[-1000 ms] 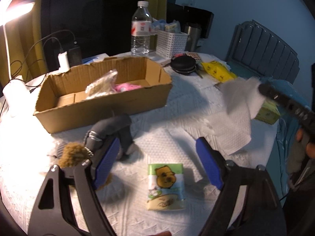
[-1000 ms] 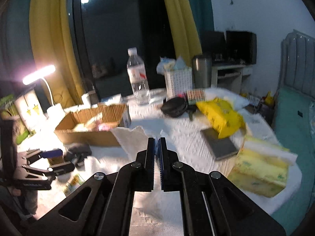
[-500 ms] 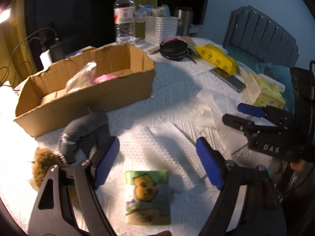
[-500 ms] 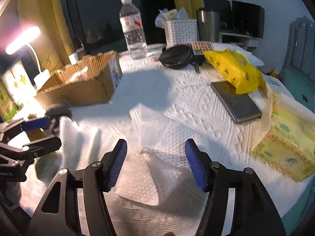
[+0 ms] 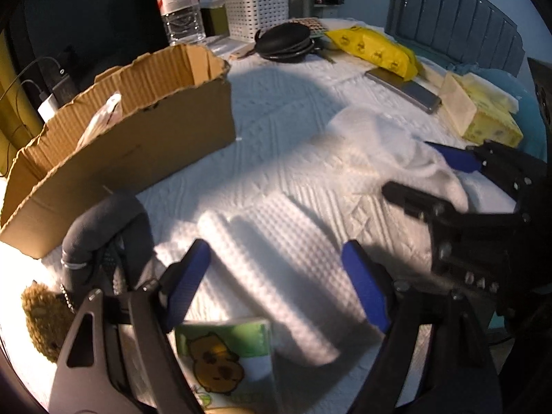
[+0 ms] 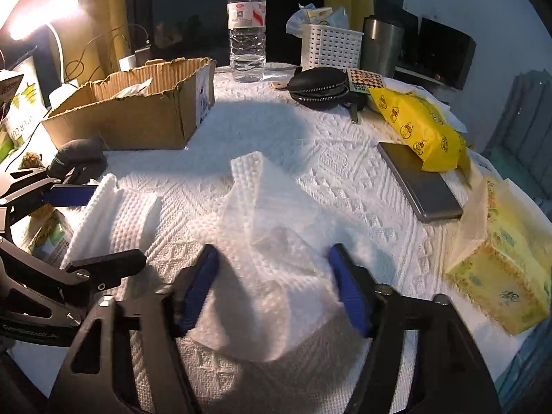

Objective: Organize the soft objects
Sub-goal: 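Lift the paper towel with the right gripper while the left grasps the white towel, then carry both cloths to the box and release the paper towel from the right gripper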

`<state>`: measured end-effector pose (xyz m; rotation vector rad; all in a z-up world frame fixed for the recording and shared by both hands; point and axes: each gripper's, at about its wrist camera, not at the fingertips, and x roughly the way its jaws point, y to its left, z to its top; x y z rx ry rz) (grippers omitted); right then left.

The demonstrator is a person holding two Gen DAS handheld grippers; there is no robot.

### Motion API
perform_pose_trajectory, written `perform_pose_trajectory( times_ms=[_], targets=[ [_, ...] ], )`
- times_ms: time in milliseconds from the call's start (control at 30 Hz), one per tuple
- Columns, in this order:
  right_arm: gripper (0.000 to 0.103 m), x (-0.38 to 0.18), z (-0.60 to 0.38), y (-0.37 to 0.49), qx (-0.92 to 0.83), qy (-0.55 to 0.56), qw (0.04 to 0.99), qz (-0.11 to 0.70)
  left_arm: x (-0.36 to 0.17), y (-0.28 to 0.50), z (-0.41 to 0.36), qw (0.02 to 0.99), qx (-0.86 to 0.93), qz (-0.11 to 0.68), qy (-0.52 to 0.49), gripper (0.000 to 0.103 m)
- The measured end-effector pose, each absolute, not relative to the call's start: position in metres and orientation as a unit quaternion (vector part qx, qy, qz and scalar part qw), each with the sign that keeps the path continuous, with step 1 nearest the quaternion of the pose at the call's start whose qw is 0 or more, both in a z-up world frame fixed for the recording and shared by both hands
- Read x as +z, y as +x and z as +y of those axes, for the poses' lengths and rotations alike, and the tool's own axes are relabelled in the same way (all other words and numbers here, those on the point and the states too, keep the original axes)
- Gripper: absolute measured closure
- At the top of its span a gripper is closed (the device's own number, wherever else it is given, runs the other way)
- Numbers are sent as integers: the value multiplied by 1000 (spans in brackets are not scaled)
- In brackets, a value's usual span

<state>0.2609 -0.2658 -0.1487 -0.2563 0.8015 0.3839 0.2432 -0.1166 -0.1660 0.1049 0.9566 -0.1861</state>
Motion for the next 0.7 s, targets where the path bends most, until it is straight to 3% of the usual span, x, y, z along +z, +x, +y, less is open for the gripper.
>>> perform_pose_trajectory(
  times_ms=[33,100,133,200,267,700],
  targets=[
    [58,-148,-267,261,186,-120,897,383,-165,242,-117,883,-94,457,51,30],
    [75,-148,-271,263,183,-107,900,380,-164,239,-122,883,-109,453,57,49],
    [84,-147,-273,264,184,-97,902,380,-163,237,-126,883,-115,450,63,54],
    [90,-146,-279,265,190,-75,902,381,-161,233,-129,884,-126,445,71,74],
    [92,-144,-282,264,199,-62,901,380,-159,231,-129,884,-134,442,71,87],
    [93,-94,-274,249,233,-40,914,329,-107,212,-99,918,-155,365,9,91]
  ],
)
